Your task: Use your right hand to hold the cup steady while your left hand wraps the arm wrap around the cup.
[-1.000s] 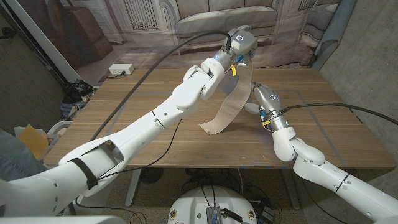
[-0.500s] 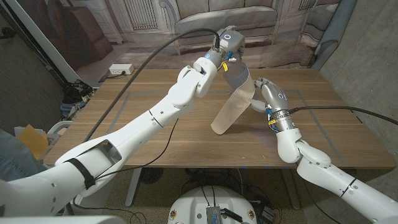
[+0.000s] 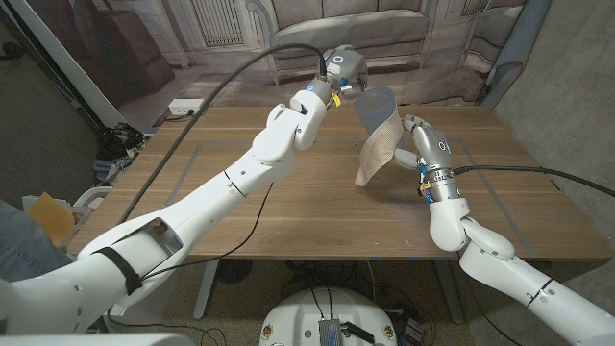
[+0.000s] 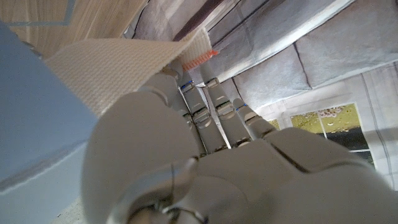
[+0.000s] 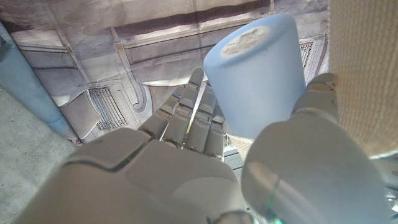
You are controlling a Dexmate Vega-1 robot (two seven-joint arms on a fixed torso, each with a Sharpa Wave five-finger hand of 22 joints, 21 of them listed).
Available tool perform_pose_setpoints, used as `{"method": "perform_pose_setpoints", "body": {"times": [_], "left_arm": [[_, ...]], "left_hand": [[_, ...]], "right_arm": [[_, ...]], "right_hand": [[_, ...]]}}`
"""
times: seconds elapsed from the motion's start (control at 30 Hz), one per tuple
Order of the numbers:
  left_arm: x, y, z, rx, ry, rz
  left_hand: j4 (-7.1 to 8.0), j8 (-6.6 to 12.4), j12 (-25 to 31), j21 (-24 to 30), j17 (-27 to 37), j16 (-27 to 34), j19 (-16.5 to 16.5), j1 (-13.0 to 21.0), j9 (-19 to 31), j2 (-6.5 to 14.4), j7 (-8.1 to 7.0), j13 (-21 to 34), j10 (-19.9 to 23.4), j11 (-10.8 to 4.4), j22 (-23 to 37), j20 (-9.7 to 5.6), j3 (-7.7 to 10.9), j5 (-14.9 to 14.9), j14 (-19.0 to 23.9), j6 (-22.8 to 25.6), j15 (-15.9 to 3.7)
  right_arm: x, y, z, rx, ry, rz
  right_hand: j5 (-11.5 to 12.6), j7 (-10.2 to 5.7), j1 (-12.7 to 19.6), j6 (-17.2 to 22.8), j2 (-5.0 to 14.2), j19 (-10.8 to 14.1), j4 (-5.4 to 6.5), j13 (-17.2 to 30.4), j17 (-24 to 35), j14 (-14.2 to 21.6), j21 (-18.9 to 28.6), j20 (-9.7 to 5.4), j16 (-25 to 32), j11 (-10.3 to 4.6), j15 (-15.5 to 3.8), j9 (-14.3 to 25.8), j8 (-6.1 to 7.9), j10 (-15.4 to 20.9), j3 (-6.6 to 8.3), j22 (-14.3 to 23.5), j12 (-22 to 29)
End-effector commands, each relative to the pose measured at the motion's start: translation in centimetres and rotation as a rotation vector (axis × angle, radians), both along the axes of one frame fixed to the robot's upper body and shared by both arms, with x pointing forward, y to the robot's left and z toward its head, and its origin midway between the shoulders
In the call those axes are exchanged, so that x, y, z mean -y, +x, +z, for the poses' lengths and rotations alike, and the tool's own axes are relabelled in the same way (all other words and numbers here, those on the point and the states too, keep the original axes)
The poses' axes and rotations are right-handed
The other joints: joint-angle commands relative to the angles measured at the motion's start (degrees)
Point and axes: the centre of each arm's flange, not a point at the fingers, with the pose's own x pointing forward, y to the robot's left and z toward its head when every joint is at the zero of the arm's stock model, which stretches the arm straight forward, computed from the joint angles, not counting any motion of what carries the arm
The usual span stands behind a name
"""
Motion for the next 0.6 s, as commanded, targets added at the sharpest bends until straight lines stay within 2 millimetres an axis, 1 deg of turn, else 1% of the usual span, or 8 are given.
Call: {"method": "perform_pose_setpoints", "body": {"times": [0.03, 0.33, 0.6], "left_arm": [[-0.7, 1.0, -0.8, -0.037, -0.032, -0.022], [-0.6, 1.4, -1.5, -0.053, -0.037, -0.043], [-0.6, 1.3, -2.5, -0.057, -0.054, -0.078]], "left_hand": [[0.03, 0.25, -0.4, -0.3, 0.1, -0.4, -0.3, -0.2, 0.3, -0.1, 0.32, 10.3, 1.7, -0.84, 0.3, 0.34, 0.44, 0.2, -0.9, 0.0, -3.97], [0.05, 0.24, -1.0, -0.4, 0.2, -0.6, -1.0, -0.3, 0.3, 0.0, 0.36, 9.2, 2.2, -0.66, 0.3, 1.01, 0.68, 0.2, -2.6, -0.1, -3.63], [-0.02, 0.27, -1.6, -0.4, 0.2, -0.5, -1.3, -0.4, 0.3, -0.1, 0.26, 8.4, 2.3, -0.65, 0.3, 1.26, 0.86, 0.2, -3.3, 0.0, -3.42]], "right_arm": [[0.0, -0.1, 0.5, 0.013, 0.043, 0.032], [0.0, 0.0, 0.9, 0.03, 0.047, 0.027], [0.1, 0.3, 1.2, 0.047, 0.049, 0.012]], "right_hand": [[0.0, -13.33, 12.0, 14.2, 12.51, 0.1, 4.52, 0.2, 0.2, 0.4, -0.2, -0.51, 0.0, -7.69, -7.1, 0.2, 0.13, 8.0, 4.76, 0.0, 0.4], [0.0, -13.33, 12.0, 14.3, 12.53, 0.0, 4.59, 0.2, 0.2, 0.5, -0.2, -0.55, 0.0, -7.69, -7.12, 0.2, 0.1, 8.2, 4.82, 0.0, 0.3], [0.0, -13.34, 12.0, 14.5, 12.54, 0.0, 4.61, 0.2, 0.1, 0.6, -0.2, -0.54, 0.0, -7.67, -7.12, 0.1, 0.08, 8.6, 4.92, 0.0, 0.3]]}}
